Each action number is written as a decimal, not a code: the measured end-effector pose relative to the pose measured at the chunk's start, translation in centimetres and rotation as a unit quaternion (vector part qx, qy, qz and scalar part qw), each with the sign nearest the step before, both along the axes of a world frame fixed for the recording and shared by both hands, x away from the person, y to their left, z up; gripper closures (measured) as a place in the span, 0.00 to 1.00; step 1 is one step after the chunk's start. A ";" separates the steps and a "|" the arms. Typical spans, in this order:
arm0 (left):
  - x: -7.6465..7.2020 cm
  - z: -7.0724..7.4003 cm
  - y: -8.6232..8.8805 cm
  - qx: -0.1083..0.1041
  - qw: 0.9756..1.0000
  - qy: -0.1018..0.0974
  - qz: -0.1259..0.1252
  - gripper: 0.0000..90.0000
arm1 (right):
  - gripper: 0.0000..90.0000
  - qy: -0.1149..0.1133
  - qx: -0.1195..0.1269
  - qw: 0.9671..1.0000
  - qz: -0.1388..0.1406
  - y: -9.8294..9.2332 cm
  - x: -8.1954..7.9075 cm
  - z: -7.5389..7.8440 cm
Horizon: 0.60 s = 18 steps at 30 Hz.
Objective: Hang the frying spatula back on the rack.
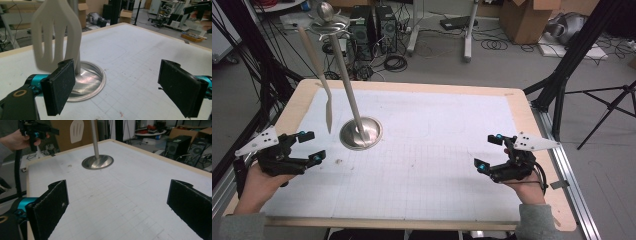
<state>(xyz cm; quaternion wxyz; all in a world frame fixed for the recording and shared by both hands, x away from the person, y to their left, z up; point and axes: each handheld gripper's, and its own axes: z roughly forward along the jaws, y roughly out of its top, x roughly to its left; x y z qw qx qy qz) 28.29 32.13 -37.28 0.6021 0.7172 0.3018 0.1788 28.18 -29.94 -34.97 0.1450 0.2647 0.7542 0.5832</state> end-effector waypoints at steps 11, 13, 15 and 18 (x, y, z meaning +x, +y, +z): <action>-0.1 -0.8 1.1 -0.011 1.000 0.002 0.019 0.17 | 0.03 -0.013 0.003 0.999 -0.033 -0.4 0.0 -2.5; -0.1 -1.0 1.4 -0.011 1.000 0.003 0.027 0.17 | 0.03 -0.013 0.006 0.999 -0.044 -0.7 0.0 -2.7; -0.1 -1.1 1.7 -0.010 0.999 0.005 0.034 0.17 | 0.03 -0.014 0.009 0.998 -0.058 -0.9 -0.1 -3.0; -0.1 -1.3 1.9 -0.012 0.999 0.007 0.041 0.17 | 0.03 -0.015 0.014 0.997 -0.070 -1.2 0.1 -3.3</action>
